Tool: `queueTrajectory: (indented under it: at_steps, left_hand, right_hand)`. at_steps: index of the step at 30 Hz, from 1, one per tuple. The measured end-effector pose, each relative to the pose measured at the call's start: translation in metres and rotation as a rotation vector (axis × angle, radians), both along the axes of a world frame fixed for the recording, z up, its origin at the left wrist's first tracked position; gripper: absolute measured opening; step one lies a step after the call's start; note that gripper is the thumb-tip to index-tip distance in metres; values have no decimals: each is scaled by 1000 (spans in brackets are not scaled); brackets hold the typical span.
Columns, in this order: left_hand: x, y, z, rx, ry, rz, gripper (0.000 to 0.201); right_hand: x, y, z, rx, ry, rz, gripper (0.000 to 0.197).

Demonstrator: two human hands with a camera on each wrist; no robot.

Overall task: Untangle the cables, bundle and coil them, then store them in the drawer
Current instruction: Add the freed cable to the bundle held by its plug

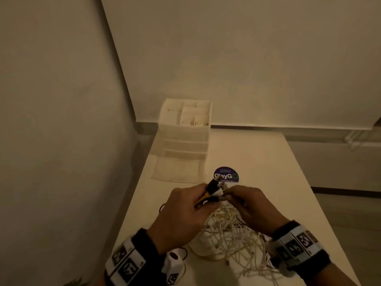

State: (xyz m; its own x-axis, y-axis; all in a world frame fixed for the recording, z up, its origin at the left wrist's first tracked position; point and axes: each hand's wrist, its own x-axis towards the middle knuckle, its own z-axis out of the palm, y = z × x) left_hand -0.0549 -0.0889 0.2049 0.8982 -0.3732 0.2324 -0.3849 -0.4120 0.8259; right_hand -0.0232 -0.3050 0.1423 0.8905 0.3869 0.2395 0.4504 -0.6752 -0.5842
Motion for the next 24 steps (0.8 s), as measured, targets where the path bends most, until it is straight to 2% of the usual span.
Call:
queueTrajectory:
  at_steps: [2, 4, 6, 8, 12, 18, 21, 24]
  left_hand:
    - [13, -15, -8, 5, -35, 46, 7]
    - [23, -23, -11, 32, -54, 78, 17]
    - [29, -26, -12, 34, -65, 78, 21]
    - [31, -26, -11, -11, -92, 85, 17]
    - [35, -22, -4, -106, -142, 217, 22]
    - [43, 9, 5, -239, -127, 451, 31]
    - [34, 18, 6, -156, -165, 471, 21]
    - [16, 17, -1, -119, -148, 418, 21]
  right_hand:
    - [-1, 5, 32, 22, -10, 66, 18]
    - [-6, 5, 53, 122, 12, 28, 19]
    - [-11, 1, 65, 249, 39, -32, 22]
    - [-13, 0, 67, 347, 117, -47, 22]
    - [-21, 4, 51, 552, 308, 6, 23]
    - [-61, 9, 8, 686, 539, 20, 26]
    - [-85, 10, -6, 680, 636, 2, 24]
    - [-103, 12, -15, 682, 686, -29, 28]
